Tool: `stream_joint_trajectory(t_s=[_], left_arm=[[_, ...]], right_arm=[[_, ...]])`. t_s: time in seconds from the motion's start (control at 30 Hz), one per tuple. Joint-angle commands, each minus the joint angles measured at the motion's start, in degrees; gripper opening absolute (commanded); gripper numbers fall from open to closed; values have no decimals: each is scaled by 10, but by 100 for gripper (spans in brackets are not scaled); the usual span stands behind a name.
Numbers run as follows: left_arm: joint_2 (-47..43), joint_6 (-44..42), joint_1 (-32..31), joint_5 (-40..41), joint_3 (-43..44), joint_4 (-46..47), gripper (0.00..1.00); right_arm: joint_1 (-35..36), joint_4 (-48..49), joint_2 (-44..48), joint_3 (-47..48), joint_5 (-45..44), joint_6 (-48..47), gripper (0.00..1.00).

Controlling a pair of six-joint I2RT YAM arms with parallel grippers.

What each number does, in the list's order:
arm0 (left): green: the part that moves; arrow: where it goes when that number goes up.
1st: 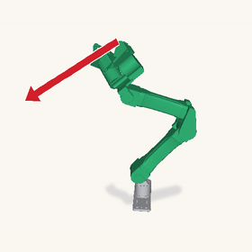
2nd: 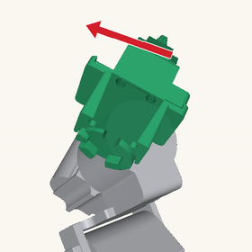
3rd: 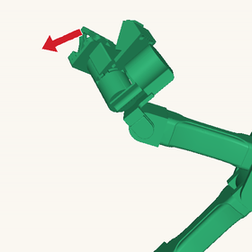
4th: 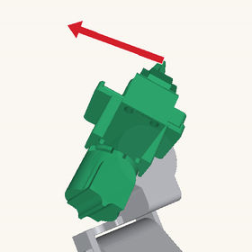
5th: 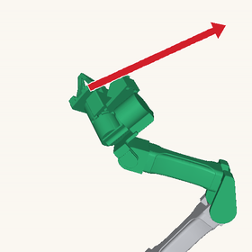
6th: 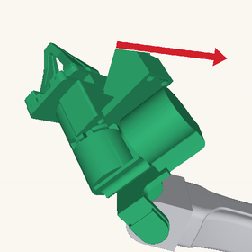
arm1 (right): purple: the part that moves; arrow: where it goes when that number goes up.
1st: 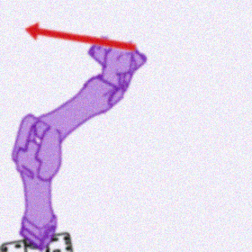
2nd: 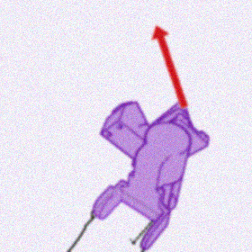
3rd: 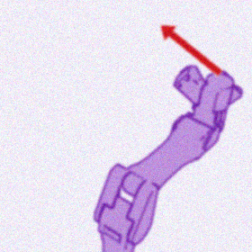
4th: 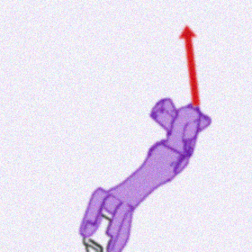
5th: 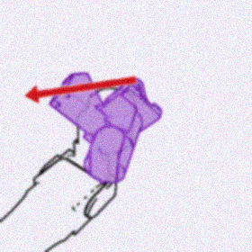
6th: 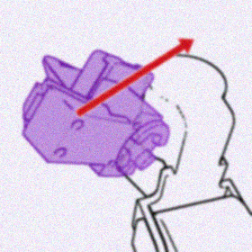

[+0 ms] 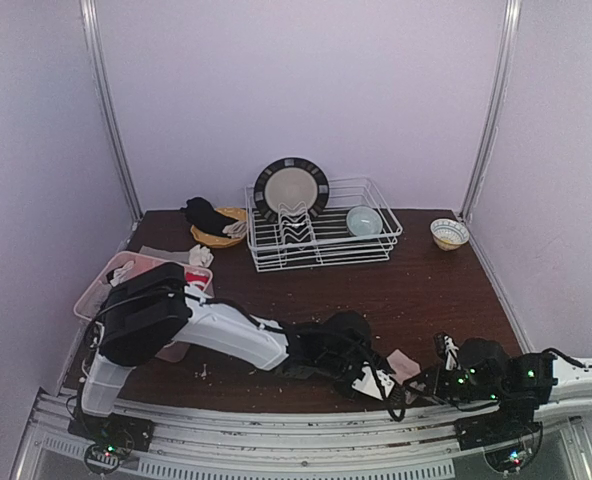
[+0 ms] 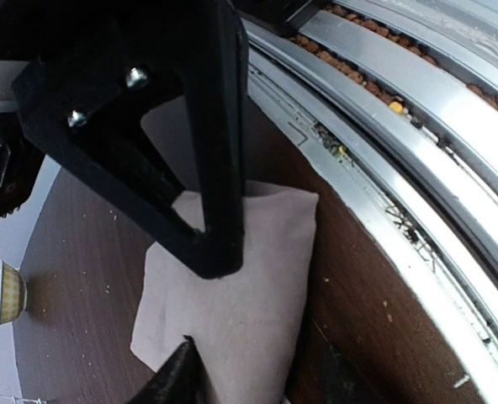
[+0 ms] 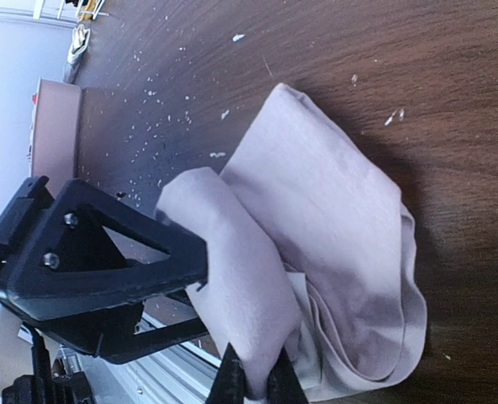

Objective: Roll the underwear
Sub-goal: Roll the underwear at the center of the board.

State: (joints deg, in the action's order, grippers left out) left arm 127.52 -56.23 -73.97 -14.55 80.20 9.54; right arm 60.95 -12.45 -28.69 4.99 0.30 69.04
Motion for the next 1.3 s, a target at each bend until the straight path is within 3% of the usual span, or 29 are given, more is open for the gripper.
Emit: stream_joint_trajectory(t_s=[0.0,0.1,0.2,0.27,0.4,0.57,0.7,0.97,1.27], left_arm=[[31,-23,2,-8,48,-63,39],[41,-23,3,-3,64,-84,18],[41,-20,3,-5,68,-113,0],[38,-15,3,-13,72,-145,0],[30,-4,4,-36,82,-218,0],[34,13,9,-71,127,-336,0],[50,43,24,-138,179,-422,0],[112,132,36,-200,301,-564,0],[185,177,36,-247,412,-642,0]], right_arm=[[-2,-112,13,-24,-2,-3,0],[-3,-114,10,-17,-1,-12,0],[-3,-138,8,10,-8,-34,19],[-2,-159,4,35,-20,-51,32],[-1,-201,-18,91,-43,-94,40],[0,-218,-57,142,-57,-141,42],[2,-177,-76,153,-32,-189,42],[2,-67,-51,107,-14,-221,42],[2,-4,-28,61,68,-240,41]])
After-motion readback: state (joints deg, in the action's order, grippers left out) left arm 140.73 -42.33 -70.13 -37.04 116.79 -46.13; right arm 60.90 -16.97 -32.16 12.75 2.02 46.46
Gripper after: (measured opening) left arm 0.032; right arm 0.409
